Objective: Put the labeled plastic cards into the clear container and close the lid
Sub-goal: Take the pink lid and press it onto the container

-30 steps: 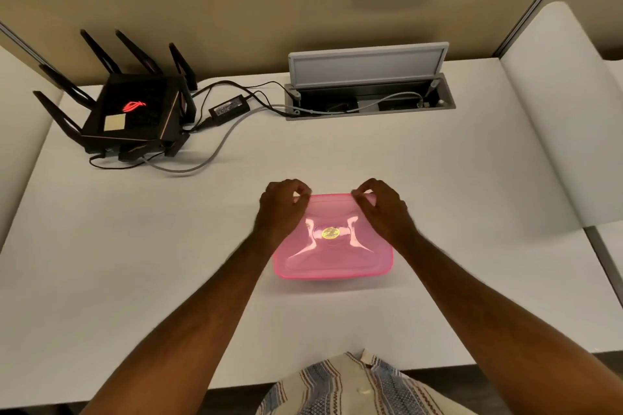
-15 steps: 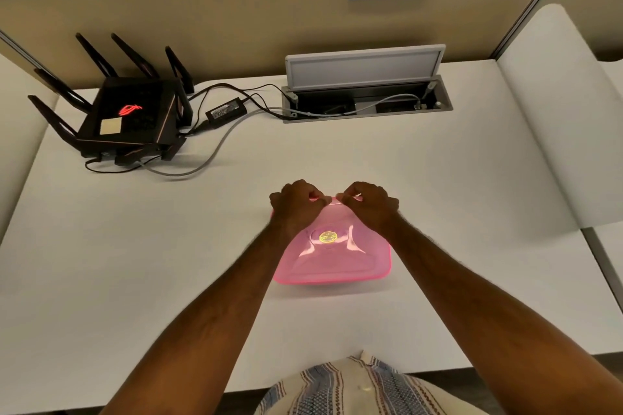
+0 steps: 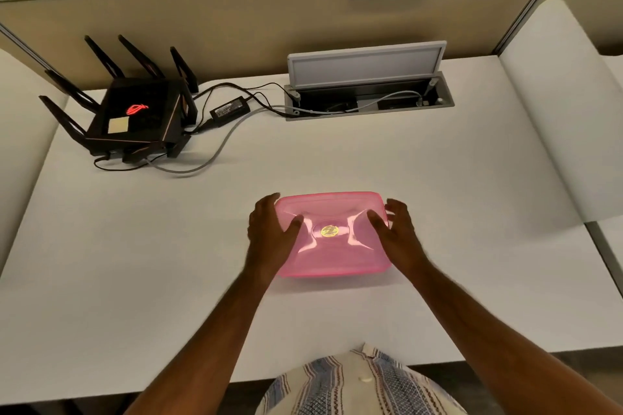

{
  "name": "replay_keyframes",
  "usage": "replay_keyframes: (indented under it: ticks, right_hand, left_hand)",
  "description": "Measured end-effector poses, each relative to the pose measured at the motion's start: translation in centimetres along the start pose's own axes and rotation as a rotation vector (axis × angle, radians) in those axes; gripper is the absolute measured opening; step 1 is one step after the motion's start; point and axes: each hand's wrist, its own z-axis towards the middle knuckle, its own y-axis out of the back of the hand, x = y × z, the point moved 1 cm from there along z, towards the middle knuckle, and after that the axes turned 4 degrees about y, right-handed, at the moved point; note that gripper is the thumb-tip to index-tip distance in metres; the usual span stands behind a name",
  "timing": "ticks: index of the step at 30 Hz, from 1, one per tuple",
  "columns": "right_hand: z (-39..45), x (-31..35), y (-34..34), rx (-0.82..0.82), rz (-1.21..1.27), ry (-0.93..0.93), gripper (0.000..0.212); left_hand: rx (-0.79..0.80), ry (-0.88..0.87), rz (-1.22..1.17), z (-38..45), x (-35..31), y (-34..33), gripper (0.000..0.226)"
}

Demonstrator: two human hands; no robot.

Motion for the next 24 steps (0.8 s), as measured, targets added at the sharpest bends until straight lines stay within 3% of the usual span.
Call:
replay_keyframes:
  ticks: [3, 7, 12, 15, 20, 24]
  right_hand:
    - [-2.3, -1.0, 0.2, 0.054, 0.116, -0.052, 0.055]
    - [-4.4, -2.1, 0.7, 0.191, 0.134, -0.111, 0.082]
    - [-5.6, -2.0, 0.5, 0.241, 0.119, -0.125, 0.094]
    - [-5.6, -1.5, 0.3, 0.248, 0.12, -0.092, 0.078]
    - [-5.6, -1.7, -0.1, 0.244, 0.099, -0.103, 0.092]
    - [-5.3, -1.8, 0.2, 0.287, 0.082, -0.083, 0.071]
  left_hand:
    - [0.066, 0.152, -0.154, -2.6, 2.3, 0.3, 0.085]
    - [0.195, 0.307, -0.308, -5.4, 4.1, -0.1, 0.102]
    - [0.211, 0.208, -0.352, -6.6, 3.4, -1.1, 0.083]
    - [0.209, 0.197, -0.347, -6.6, 3.3, -1.4, 0.093]
    - [0.208, 0.174, -0.324, -6.6, 3.4, -1.7, 0.099]
    - [0.232, 0.147, -0.348, -6.3, 3.3, -1.5, 0.089]
